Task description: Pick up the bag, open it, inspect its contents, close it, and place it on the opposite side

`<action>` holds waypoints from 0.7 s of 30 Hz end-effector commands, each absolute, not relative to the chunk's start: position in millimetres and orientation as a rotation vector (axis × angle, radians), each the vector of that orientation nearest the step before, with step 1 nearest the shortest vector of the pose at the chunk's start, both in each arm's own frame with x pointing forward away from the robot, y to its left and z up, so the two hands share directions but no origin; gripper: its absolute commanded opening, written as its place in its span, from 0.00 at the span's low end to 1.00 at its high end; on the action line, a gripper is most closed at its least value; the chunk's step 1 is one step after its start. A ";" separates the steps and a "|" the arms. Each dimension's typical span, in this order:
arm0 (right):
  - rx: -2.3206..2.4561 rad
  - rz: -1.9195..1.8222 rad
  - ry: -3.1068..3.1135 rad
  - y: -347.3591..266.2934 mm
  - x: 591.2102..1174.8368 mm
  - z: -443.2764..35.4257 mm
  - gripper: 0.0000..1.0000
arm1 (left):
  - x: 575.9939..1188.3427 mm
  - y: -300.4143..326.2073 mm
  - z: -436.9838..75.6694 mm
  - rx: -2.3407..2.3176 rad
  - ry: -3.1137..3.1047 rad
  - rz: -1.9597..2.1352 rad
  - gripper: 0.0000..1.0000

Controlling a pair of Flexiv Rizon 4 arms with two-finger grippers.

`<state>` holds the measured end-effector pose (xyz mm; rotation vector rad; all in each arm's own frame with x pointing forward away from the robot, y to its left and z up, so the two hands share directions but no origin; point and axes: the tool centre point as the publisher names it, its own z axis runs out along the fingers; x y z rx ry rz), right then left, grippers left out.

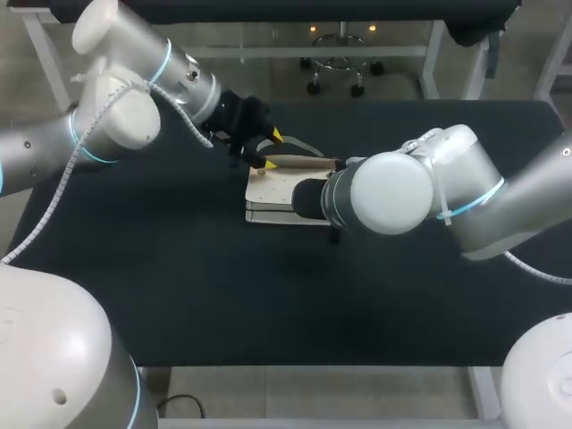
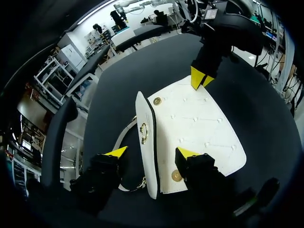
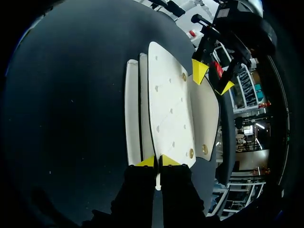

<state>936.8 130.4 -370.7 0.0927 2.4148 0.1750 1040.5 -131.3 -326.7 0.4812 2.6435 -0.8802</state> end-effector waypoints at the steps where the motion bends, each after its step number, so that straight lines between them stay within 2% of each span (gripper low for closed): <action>1: 0.091 0.182 2.412 128.8 936.1 -372.2 0.00 | 1044.9 -135.5 -335.8 0.458 2.630 -0.886 0.71; 8: 0.091 0.182 2.412 128.8 936.1 -372.2 0.00 | 1058.6 -142.4 -344.3 0.431 2.644 -0.884 0.59; 15: 0.091 0.182 2.412 128.8 936.1 -372.2 0.00 | 1069.9 -146.5 -351.6 0.399 2.668 -0.890 0.60; 18: 0.091 0.182 2.412 128.8 936.1 -372.2 0.00 | 1074.8 -147.6 -355.3 0.383 2.678 -0.887 0.51; 21: 0.091 0.182 2.412 128.8 936.1 -372.2 0.00 | 1077.2 -148.8 -358.1 0.375 2.687 -0.884 0.49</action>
